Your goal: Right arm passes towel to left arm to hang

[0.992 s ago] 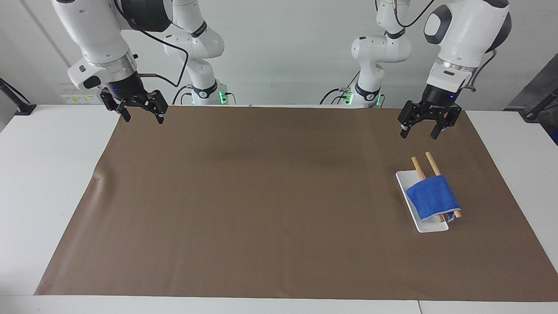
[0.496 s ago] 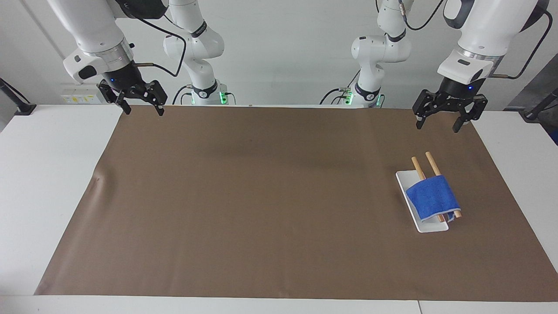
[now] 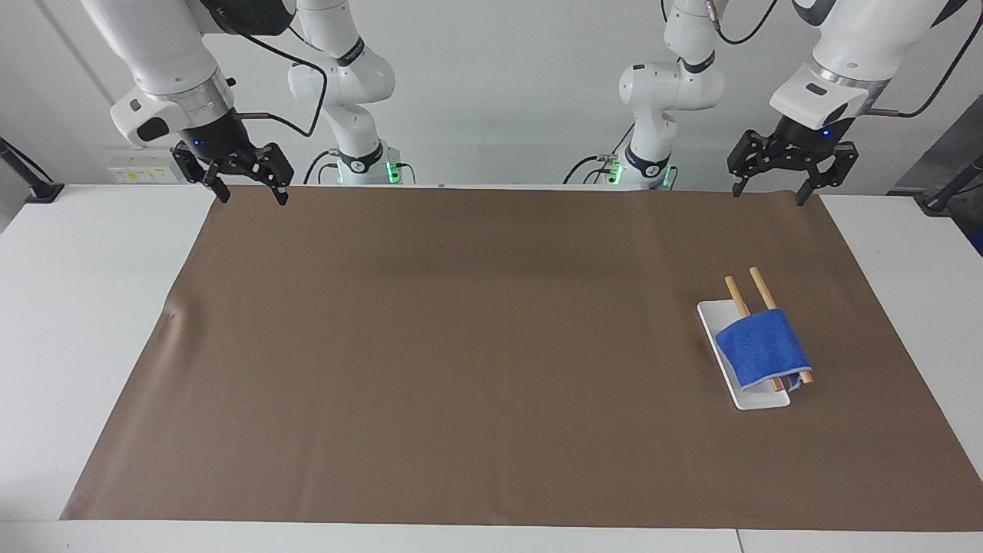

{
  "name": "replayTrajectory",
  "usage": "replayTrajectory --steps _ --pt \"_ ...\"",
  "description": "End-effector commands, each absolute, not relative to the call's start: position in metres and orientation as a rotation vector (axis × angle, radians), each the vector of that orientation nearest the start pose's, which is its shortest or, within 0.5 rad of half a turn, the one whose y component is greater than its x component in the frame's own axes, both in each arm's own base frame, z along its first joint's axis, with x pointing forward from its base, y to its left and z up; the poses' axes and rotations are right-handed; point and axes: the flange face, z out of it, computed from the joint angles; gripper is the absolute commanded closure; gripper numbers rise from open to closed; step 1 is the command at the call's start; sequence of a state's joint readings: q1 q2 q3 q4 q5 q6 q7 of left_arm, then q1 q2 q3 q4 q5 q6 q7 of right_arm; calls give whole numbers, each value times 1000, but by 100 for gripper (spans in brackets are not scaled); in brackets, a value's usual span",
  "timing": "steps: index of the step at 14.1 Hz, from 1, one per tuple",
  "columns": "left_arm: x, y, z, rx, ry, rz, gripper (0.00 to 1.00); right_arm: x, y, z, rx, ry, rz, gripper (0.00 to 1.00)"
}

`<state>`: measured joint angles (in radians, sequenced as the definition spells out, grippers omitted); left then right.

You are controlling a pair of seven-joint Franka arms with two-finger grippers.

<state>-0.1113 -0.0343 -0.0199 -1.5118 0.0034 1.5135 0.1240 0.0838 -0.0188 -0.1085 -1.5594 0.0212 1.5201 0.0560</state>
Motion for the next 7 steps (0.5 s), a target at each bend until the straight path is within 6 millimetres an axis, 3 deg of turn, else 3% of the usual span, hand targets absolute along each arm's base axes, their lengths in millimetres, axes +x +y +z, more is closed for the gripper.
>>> replayTrajectory --steps 1,7 --pt "525 -61 665 -3091 392 -19 0 543 -17 635 -3102 102 38 0" --pt "521 -46 661 -3109 348 8 0 543 -18 635 -3102 105 36 0"
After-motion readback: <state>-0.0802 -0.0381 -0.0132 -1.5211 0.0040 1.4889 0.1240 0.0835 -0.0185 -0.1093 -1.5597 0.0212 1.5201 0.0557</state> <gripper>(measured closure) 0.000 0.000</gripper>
